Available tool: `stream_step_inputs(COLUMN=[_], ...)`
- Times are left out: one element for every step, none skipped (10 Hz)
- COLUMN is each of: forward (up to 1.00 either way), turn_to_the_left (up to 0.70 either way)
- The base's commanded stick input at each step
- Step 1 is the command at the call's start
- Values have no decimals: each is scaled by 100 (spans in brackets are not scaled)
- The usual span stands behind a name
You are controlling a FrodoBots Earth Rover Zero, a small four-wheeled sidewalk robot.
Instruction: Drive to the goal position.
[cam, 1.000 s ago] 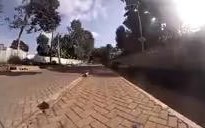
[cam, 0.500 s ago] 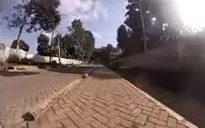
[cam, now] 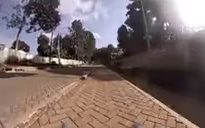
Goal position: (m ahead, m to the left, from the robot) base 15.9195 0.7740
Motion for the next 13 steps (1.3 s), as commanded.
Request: stream_step_inputs(forward=[70, 70, 70, 70, 70, 70, 70, 70, 70, 70, 70, 70, 70], turn_to_the_left=[0, 0, 0, 0, 0, 0, 0, 0, 0, 0, 0, 0, 0])
